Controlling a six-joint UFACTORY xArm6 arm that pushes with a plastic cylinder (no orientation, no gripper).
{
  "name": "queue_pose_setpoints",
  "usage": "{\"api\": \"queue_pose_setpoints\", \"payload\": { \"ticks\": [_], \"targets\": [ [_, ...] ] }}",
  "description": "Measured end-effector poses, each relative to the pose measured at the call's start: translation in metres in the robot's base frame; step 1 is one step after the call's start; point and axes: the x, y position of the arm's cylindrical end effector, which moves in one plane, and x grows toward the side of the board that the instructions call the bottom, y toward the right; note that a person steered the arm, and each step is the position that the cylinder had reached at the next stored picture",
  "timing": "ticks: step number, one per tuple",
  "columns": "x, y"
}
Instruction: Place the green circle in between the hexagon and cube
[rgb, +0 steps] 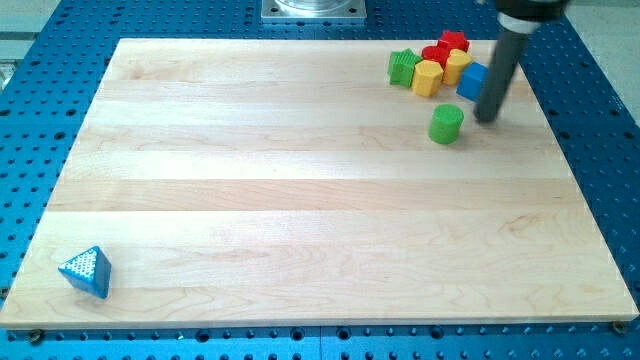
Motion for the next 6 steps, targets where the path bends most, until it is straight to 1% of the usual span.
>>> {"api": "queue_pose_setpoints", "payload": {
  "ticks": [1,2,3,4,5,6],
  "targets": [
    [0.057,-0.025],
    [0.069,-0.081],
    [0.033,-0.086],
    [-0.022,-0.085],
    [-0.018,-0.084],
    [-0.033,-0.072]
  ]
}}
